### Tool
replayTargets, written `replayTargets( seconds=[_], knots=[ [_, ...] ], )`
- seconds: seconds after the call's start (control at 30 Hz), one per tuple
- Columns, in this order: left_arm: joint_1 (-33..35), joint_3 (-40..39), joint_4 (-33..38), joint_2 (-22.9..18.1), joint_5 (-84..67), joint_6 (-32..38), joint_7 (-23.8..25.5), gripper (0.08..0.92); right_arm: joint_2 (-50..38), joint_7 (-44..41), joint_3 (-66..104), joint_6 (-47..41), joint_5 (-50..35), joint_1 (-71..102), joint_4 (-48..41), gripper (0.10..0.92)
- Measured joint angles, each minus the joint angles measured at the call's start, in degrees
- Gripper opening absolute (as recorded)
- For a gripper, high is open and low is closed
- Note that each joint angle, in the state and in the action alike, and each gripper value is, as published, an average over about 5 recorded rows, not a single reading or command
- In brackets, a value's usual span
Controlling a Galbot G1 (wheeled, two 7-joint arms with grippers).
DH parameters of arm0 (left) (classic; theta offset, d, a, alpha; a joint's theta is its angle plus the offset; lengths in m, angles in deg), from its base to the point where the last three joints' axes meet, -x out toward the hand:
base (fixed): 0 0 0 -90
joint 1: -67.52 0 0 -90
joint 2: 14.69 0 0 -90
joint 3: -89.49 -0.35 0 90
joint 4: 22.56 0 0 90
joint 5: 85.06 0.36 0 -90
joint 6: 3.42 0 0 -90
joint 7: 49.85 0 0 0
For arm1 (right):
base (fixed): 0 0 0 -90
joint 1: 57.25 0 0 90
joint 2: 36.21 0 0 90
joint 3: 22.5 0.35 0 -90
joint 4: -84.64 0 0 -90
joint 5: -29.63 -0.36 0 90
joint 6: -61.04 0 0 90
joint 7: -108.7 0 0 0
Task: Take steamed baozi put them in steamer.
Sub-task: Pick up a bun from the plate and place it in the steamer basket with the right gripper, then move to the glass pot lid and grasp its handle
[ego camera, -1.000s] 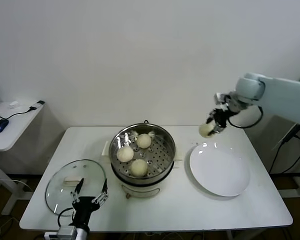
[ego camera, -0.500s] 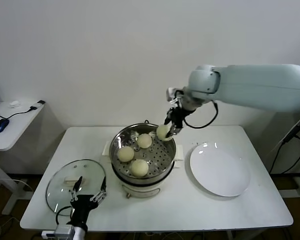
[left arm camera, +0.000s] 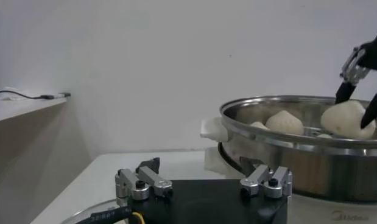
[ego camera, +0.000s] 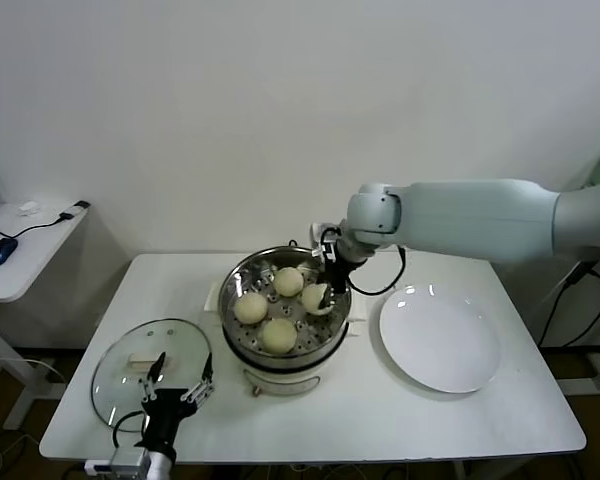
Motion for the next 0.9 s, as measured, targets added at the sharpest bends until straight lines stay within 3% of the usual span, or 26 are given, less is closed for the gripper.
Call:
replayTargets(
  seconds=[0.33,0.67,0.9],
  knots=[
    [0.24,0.26,0.29,0.12,0.17,0.03,-0.03,0.823,1.0,-0.58,0.31,0.3,1.56,1.67,-1.26,0.563],
    [0.62,0.3,0.96,0.12,0.19,-0.02,-0.07,0.823,0.13,-2.74,1.17,2.19,1.65,1.06,-2.14,0.785],
    [0.76,0.45,1.54,0.07,0.18,-0.09,-0.22,0.823,-2.02,-2.79,4.44,3.76,-0.22,0.14,-3.0,0.822]
  ],
)
